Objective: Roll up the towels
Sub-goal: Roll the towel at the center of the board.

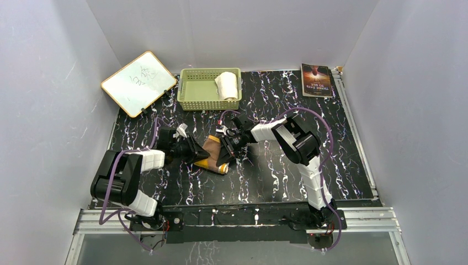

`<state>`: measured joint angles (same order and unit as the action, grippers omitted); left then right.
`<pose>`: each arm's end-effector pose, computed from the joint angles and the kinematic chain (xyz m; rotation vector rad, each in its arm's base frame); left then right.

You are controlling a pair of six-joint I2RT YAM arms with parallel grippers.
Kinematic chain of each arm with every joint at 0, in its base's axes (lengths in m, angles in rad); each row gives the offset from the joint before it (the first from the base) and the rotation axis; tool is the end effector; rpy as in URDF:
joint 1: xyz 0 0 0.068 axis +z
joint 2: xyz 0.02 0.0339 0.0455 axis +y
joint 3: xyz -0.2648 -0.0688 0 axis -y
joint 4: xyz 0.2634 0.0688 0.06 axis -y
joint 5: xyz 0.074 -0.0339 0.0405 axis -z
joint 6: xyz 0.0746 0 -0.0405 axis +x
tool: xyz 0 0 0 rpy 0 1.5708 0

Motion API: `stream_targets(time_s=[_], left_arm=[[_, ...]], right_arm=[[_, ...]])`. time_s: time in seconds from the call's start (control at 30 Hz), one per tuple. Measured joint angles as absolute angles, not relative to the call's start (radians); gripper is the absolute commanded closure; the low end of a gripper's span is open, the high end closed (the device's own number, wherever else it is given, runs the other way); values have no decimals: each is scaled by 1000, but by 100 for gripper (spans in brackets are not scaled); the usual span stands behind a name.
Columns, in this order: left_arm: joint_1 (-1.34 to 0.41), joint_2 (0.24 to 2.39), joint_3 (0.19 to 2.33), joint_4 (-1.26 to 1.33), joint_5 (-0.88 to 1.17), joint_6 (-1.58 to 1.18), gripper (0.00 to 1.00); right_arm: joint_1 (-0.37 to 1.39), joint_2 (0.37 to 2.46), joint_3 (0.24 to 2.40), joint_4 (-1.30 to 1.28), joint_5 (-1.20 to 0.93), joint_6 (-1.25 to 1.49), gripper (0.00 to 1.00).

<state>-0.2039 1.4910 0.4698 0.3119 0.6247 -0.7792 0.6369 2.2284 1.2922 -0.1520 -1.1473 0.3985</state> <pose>0.2749 -0.1014 0.0966 -0.3384 2.3958 -1.2005 0.3092 0.3133 0.0538 0.6727 -2.3671 -1.6605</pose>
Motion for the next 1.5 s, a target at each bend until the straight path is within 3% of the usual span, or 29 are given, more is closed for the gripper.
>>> stream_targets(time_s=[0.27, 0.63, 0.77, 0.97, 1.5], left_arm=[[-205, 1523, 475, 342, 613, -746, 78], [-205, 1557, 487, 360, 614, -728, 79], [-205, 1570, 496, 360, 621, -725, 79], [-205, 1576, 499, 360, 625, -722, 79], [-207, 1588, 511, 351, 632, -714, 80]], right_arm=[[653, 2128, 1237, -156, -1015, 368, 57], [904, 1775, 1045, -104, -209, 69, 54], [977, 1711, 982, -44, -78, -24, 52], [1062, 1700, 942, 28, 51, -142, 39], [1246, 1807, 944, 115, 332, -339, 44]])
